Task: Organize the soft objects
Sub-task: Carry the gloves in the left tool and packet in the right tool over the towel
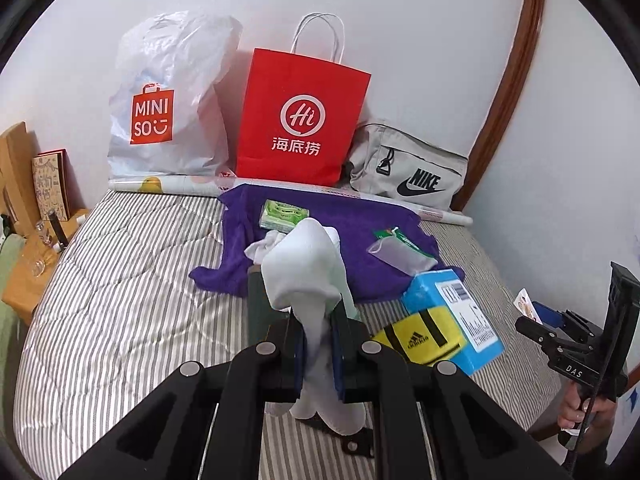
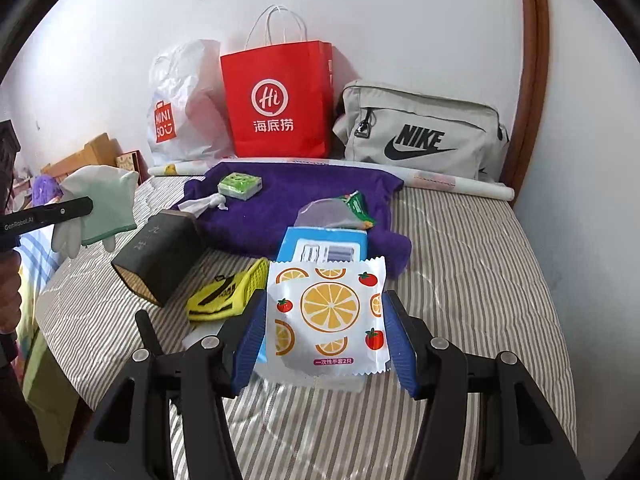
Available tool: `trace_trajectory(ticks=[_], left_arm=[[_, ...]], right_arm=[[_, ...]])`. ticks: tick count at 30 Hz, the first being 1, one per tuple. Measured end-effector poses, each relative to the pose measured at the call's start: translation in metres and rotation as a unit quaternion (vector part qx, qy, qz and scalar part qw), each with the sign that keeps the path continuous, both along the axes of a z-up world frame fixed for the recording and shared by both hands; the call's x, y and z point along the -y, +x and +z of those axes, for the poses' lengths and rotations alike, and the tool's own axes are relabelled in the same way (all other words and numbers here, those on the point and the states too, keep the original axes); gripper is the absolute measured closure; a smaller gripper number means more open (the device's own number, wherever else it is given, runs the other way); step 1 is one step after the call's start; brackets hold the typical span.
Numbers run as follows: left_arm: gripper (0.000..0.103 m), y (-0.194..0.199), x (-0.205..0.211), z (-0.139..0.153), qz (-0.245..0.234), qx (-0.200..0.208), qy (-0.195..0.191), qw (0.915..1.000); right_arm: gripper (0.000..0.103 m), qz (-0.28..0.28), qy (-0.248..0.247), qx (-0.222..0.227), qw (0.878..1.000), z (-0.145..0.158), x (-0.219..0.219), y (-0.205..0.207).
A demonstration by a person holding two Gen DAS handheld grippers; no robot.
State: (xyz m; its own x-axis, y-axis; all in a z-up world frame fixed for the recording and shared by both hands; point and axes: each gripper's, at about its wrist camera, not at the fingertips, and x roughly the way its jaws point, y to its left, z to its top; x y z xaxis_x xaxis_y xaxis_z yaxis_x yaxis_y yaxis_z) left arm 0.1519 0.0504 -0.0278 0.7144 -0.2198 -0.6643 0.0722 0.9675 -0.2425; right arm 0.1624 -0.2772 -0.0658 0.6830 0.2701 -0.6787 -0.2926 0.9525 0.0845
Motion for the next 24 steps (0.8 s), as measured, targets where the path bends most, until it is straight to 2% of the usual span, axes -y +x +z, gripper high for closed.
trace_trajectory(ticks=[8, 24], left_arm=[[0.092, 0.033, -0.003, -0.008, 0.0, -0.016, -0.019, 0.9997], [0.092, 0.109, 0.011, -0.018, -0.025, -0.039, -0.031, 0.9985]], right_arm=[[0.047, 0.014, 0.001, -0.001, 1.0, 0.004, -0.007, 0.036], [0.047, 0.038, -0.004, -0.007, 0.999, 0.003, -0.03, 0.117]])
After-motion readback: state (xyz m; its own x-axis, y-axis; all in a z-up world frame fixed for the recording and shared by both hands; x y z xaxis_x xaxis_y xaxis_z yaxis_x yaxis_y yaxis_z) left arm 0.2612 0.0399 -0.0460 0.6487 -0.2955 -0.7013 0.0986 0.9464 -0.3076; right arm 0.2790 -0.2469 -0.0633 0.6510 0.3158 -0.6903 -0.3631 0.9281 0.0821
